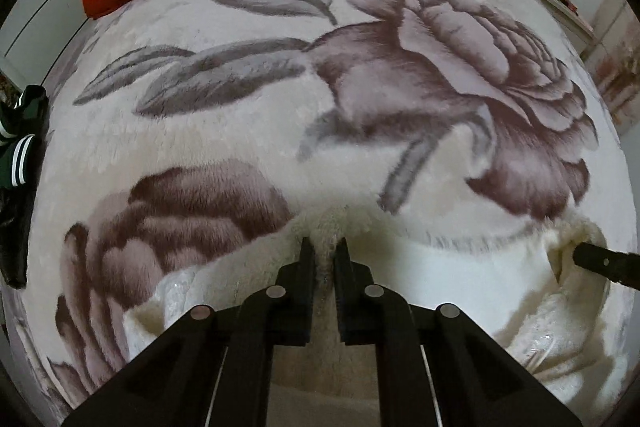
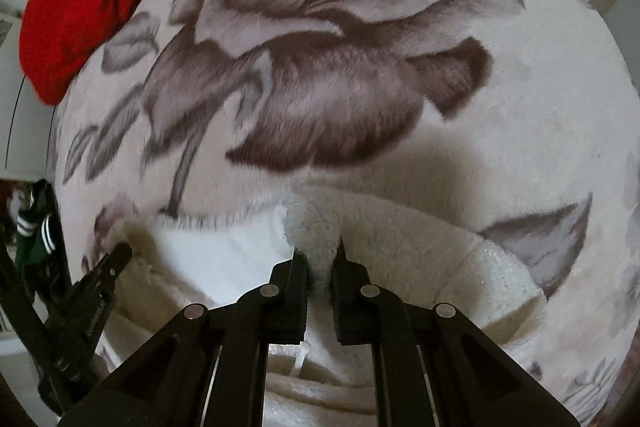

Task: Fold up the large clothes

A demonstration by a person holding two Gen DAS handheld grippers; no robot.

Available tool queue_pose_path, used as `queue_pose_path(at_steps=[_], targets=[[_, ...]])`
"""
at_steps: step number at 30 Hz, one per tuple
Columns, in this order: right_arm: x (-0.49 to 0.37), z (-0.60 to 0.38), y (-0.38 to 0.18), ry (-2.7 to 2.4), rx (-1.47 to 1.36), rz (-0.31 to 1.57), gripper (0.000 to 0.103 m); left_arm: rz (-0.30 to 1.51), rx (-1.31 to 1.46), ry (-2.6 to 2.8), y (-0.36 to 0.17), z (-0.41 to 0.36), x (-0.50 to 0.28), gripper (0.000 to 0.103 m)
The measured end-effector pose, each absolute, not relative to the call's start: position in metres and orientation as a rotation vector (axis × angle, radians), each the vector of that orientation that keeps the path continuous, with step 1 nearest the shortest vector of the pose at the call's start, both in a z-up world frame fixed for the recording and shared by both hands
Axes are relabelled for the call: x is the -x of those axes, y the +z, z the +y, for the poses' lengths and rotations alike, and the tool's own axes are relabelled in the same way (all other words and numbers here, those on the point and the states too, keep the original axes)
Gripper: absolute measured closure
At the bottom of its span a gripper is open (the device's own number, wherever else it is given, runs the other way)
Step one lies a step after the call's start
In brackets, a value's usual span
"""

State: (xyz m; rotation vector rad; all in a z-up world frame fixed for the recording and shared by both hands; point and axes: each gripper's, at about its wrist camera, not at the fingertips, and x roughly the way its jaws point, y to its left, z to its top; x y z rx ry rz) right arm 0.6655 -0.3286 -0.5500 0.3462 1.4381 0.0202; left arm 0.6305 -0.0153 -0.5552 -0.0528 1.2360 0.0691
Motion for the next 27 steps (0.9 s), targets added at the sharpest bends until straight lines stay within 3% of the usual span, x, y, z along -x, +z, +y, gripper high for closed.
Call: queue_pose_path(at_steps=[3,6,8,9,10,11,16,27], targets=[[-0.672,-0.326,-0.558,0.025,-0.304,1.436,0.093,1.280,0.030,0.069,-0.568,-0.020,-0.632,0.096],[-0.673,-0.331,-0.577,0.136,-0.325,1.537,0.087,1.241,-0.045,0.039,-0.553,-0.032,-0.612,0.087],[-0.663,-0.351,-0.564,0.239,-0.409,1.537,0.072,1.202,-0.066,0.039,-0.536,-0.037,-0.592,0.057],[-0.653,-0.364,-0.552,0.266,-0.443,1.522,0.059,1.182,-0.042,0.017,-0.528,-0.039,-0.580,0.046],[-0.640,-0.384,-0.536,0.278,-0.459,1.499,0.051,1.164,-0.011,0.005,-0.521,-0.039,-0.567,0.022],[-0.632,-0.398,-0.525,0.266,-0.456,1.482,0.050,1.146,0.010,0.002,-0.515,-0.040,-0.558,0.016],[-0.569,-0.495,-0.516,0.103,-0.550,1.489,0.046,1.066,0.036,0.099,-0.499,-0.051,-0.494,0.016],[-0.552,-0.540,-0.665,0.085,-1.211,1.647,0.046,1.142,-0.073,0.244,-0.534,-0.081,-0.411,0.016]])
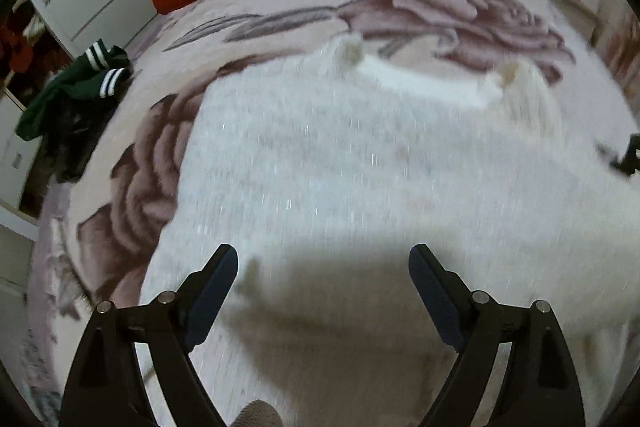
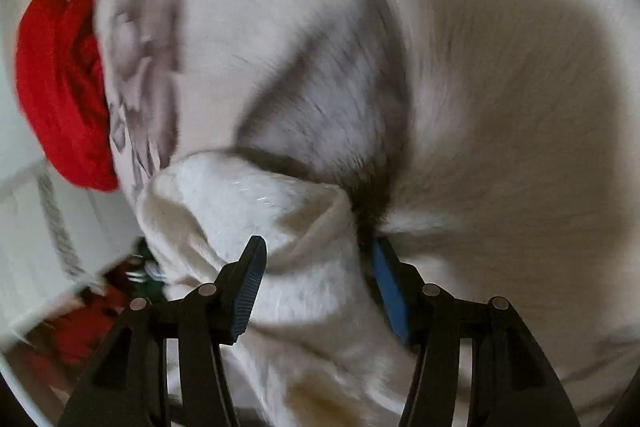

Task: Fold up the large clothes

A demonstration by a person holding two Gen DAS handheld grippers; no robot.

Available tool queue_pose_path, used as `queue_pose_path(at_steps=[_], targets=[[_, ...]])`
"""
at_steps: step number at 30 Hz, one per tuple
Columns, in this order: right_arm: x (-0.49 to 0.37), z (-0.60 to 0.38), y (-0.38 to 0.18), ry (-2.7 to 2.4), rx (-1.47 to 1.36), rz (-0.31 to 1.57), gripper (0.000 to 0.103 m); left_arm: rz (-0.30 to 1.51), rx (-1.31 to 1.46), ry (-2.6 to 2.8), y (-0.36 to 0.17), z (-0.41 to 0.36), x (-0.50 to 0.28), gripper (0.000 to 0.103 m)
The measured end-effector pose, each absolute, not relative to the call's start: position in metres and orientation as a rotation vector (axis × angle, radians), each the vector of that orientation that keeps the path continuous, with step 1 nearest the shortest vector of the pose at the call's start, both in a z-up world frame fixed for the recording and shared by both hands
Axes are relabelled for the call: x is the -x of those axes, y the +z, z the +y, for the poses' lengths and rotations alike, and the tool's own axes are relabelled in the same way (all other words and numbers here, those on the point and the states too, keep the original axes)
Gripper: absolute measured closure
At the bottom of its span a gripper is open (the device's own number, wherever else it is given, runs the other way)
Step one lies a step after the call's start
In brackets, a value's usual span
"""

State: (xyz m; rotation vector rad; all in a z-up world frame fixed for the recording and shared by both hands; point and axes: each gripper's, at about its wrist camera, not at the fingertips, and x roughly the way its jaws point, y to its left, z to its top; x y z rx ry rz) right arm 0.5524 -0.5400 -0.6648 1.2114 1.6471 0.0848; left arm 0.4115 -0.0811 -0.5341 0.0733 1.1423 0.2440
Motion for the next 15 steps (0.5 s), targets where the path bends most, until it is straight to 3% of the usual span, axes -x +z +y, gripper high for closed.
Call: queue_pose_path(at_steps=[2,4,8,12,14,15], targets=[[-0.552,-0.530,-0.677,0.088,-1.236,1.680,0.081,1.144,-0.089,0.245,-0.535,-0.087,-0.400,0.016],[-0.561,-0.517,-0.658,0.091,-1.011,1.695,0.092,1.151,-0.113,0.264,-0.535,-0.091,-0.388,0.016],[-0.587,-0.506,-0.593,0.048,-0.482,1.506,0.098,1.166,-0.119,0.307,-0.540,-0.094,-0.368,0.016],[-0.592,-0.505,-0.623,0.102,-0.406,1.588,0.099,1.210,-0.076,0.347,-0.547,-0.095,-0.352,0.016],[-0.577,-0.509,-0.602,0.140,-0.407,1.564,0.090,1.213,-0.068,0.371,-0.544,-0.097,-0.343,0.016],[-0.563,-0.513,-0.590,0.149,-0.400,1.541,0.077,1.214,-0.077,0.381,-0.542,-0.098,-0.338,0.016]])
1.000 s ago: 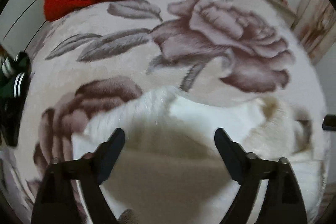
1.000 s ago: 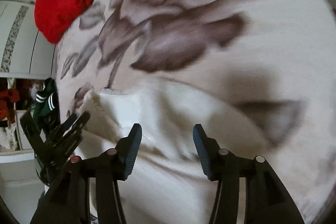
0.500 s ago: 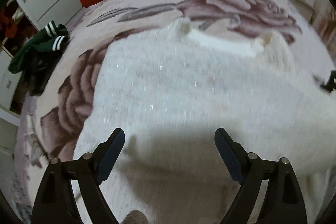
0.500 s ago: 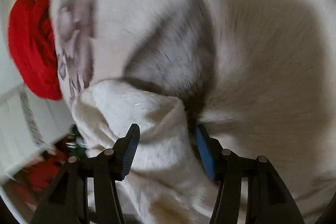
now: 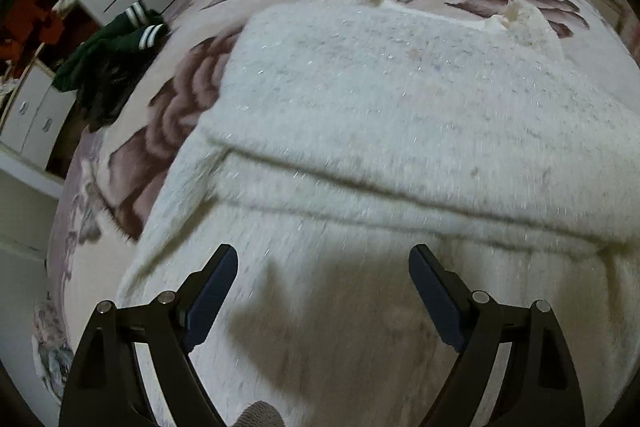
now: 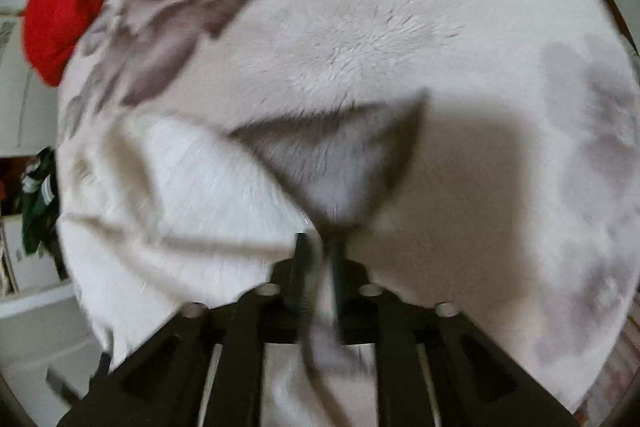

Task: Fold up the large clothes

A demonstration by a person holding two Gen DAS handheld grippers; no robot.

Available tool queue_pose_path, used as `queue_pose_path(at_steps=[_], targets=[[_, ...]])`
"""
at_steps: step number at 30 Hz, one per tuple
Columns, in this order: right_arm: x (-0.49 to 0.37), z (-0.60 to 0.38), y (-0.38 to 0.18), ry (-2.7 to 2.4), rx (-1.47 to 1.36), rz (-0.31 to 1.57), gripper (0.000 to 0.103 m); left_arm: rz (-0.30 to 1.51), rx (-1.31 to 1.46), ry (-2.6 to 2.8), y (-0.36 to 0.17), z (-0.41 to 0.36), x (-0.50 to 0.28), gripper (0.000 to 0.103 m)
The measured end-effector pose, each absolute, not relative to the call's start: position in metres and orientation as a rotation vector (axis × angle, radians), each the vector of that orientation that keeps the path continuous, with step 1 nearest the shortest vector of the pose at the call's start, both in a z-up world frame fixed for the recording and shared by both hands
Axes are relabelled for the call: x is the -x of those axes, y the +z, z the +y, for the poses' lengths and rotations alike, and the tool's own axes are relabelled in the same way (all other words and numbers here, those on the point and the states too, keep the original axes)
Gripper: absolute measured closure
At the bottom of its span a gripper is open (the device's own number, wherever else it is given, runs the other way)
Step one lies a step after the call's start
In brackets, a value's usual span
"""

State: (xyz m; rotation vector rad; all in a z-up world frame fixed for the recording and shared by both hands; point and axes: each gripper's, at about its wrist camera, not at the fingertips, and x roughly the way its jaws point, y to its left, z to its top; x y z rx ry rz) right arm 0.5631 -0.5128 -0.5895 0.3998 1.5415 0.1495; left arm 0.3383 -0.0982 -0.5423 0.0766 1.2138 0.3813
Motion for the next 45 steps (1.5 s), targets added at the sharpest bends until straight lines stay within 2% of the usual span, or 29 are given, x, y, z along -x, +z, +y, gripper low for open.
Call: queue_pose_path(at_steps=[1,2,4,9,10,11,15,18,20,22,24,28,32,34,37,40,43,45], targets=[[-0.547,-0.516,-0.576,0.151,-0.392,1.517,0.059,1.215,-0.088,0.387,-0.542,-0.100,-0.335,0.016],[-0.528,-0.518,-0.565,0.155,-0.391,1.503,0.054,1.219,-0.105,0.392,-0.543,-0.102,-0.332,0.016],[-0.494,-0.513,-0.561,0.198,-0.419,1.536,0.053,1.230,-0.122,0.384,-0.546,-0.106,-0.326,0.016],[-0.452,-0.445,-0.608,0.320,-0.340,1.679,0.053,1.214,-0.190,0.332,-0.555,-0.116,-0.323,0.016],[-0.451,-0.435,-0.614,0.312,-0.295,1.665,0.073,1.206,-0.216,0.326,-0.557,-0.117,-0.323,0.016],[-0.450,-0.428,-0.616,0.276,-0.236,1.622,0.097,1.206,-0.227,0.320,-0.557,-0.117,-0.323,0.016],[-0.448,-0.455,-0.631,0.035,-0.344,1.611,0.097,1.216,-0.207,0.295,-0.556,-0.108,-0.321,0.016],[-0.447,-0.435,-0.635,0.011,-0.251,1.630,0.097,1.210,-0.193,0.281,-0.543,-0.099,-0.314,0.016],[-0.450,-0.430,-0.626,-0.017,-0.287,1.661,0.093,1.193,-0.174,0.279,-0.531,-0.092,-0.308,0.016],[-0.445,-0.431,-0.608,-0.051,-0.328,1.674,0.076,1.190,-0.157,0.285,-0.520,-0.083,-0.299,0.016],[-0.424,-0.428,-0.581,-0.051,-0.330,1.648,0.068,1.207,-0.142,0.282,-0.515,-0.076,-0.289,0.016],[-0.356,-0.412,-0.571,-0.021,-0.317,1.710,0.067,1.240,-0.158,0.269,-0.521,-0.075,-0.267,0.016],[-0.292,-0.398,-0.634,-0.097,-0.181,1.879,0.068,1.292,-0.204,0.245,-0.536,-0.091,-0.249,0.016],[-0.279,-0.404,-0.641,-0.105,-0.265,1.869,0.066,1.278,-0.258,0.238,-0.534,-0.109,-0.237,0.016],[-0.278,-0.412,-0.615,-0.110,-0.275,1.780,0.053,1.271,-0.270,0.214,-0.526,-0.140,-0.220,0.016],[-0.278,-0.409,-0.588,-0.116,-0.118,1.708,0.046,1.272,-0.296,0.201,-0.522,-0.181,-0.206,0.016],[-0.281,-0.412,-0.571,-0.074,-0.026,1.673,0.044,1.255,-0.376,0.188,-0.517,-0.244,-0.186,0.016],[-0.280,-0.449,-0.558,-0.052,-0.022,1.660,0.044,1.245,-0.440,0.167,-0.517,-0.286,-0.172,0.016]])
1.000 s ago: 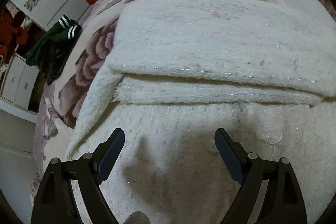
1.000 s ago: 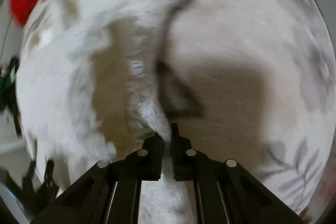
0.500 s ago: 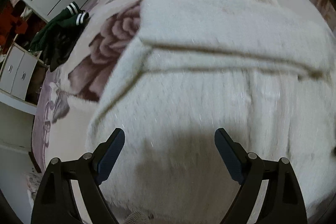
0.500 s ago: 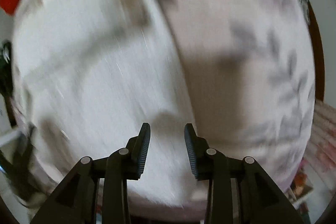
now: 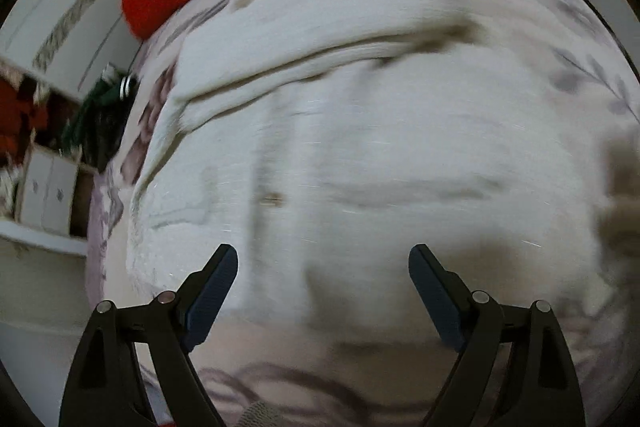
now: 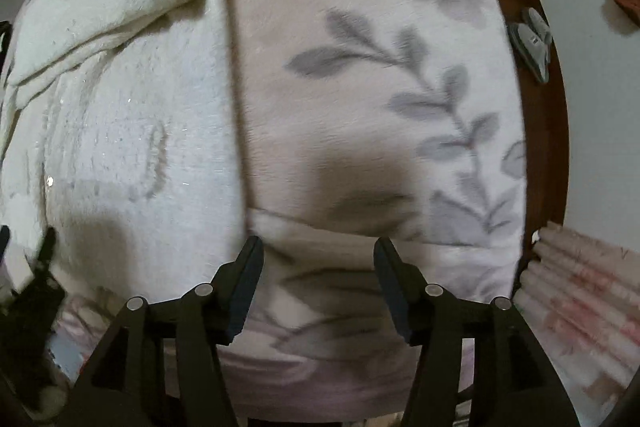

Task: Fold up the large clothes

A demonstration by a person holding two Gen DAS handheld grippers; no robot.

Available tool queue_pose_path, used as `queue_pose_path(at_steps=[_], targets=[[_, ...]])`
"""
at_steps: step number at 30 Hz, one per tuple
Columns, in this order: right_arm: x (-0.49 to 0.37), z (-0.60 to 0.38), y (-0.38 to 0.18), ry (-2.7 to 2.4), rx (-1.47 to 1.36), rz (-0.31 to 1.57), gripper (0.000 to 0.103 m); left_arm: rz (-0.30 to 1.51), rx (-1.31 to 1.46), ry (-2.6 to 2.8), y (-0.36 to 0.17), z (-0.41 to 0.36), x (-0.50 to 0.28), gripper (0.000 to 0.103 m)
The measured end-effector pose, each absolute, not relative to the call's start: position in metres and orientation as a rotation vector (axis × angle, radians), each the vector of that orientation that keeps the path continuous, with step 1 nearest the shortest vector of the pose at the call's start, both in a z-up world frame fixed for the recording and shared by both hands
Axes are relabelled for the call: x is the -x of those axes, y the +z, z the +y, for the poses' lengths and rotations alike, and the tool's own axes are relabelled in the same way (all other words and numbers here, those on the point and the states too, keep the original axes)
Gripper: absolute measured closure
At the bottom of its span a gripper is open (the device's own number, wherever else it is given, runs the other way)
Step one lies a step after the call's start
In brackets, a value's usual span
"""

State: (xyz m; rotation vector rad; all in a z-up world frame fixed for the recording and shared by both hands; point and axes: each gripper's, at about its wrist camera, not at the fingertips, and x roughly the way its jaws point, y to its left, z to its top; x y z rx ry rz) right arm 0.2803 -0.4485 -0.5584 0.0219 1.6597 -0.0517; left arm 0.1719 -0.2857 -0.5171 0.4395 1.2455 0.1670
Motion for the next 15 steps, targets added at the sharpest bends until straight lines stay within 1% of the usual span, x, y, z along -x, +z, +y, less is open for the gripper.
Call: queue_pose_path(at_steps=[3,7,10,15], targets=[[-0.260,-0.500,-0.541,-0.044,-0.013,1.641,0.043,1.221,-0.555,0.123,-0.523,-0.355,-0.147,0.016],[-0.230,-0.613,-0.530,-0.099,-0.033,1.655,0.043,1.161,-0.750,0.128,-0.543,-0.425,-0.131,0.016],[-0.224,-0.670,-0.536,-0.133,-0.071,1.677,0.043,1.182,-0.783,0.133,-0.561,-0.452,-0.139,0.016],[-0.236,-0.713,-0.547,-0.148,-0.088,1.680,0.043,1.222,-0.858,0.213,-0.597,-0.448,-0.163,0.016]])
